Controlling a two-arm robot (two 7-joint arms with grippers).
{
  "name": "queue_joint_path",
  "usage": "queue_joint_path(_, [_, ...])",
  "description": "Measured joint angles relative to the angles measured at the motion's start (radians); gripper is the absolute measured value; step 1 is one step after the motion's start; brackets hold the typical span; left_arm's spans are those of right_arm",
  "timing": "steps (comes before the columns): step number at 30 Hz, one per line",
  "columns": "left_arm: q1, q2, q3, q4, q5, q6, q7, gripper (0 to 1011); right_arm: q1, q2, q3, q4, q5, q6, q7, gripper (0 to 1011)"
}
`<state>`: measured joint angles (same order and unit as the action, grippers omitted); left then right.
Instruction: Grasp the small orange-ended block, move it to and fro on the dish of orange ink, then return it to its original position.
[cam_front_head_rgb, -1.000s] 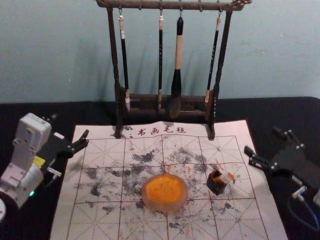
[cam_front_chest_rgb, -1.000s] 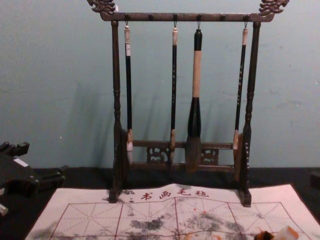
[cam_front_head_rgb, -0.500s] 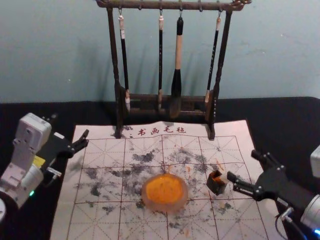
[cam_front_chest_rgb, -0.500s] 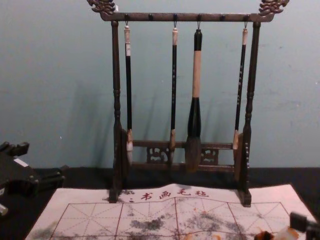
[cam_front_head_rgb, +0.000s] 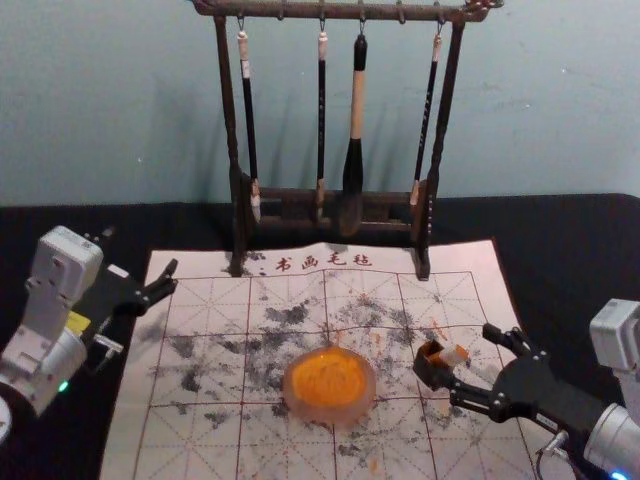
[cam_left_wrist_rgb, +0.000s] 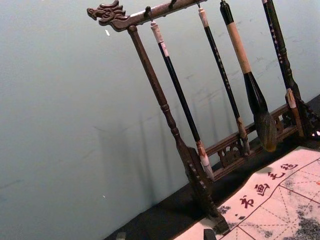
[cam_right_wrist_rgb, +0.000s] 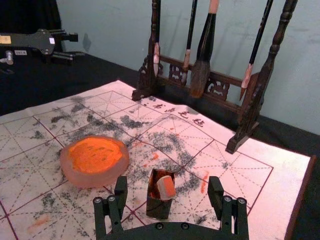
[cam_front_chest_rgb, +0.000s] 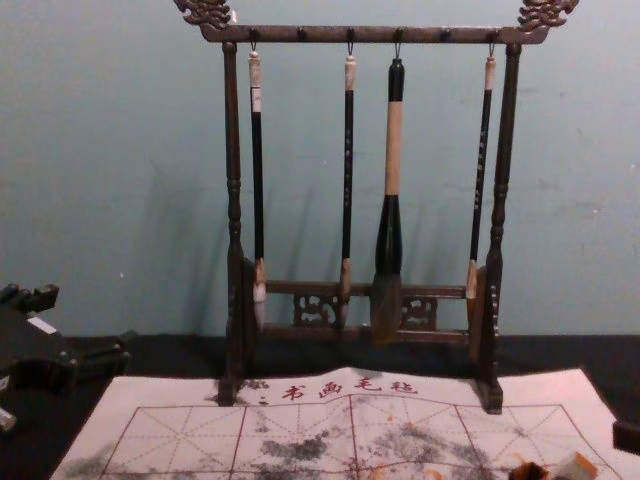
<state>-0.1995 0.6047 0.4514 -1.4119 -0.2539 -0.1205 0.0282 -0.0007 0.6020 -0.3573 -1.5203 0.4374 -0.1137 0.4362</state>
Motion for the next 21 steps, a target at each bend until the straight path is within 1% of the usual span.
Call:
queue_joint_path(9, [0.0,0.0,0.0,0.0,0.0,0.0,0.0,1001,0.011,-0.02,0.006,0.027,-0.02,0.014,0.013,1002])
queue_joint_path(21, [0.0,0.0,0.0,0.0,0.0,0.0,0.0,1002,0.013,-0.043,0.032,0.043,-0.037,0.023,0.033,1002])
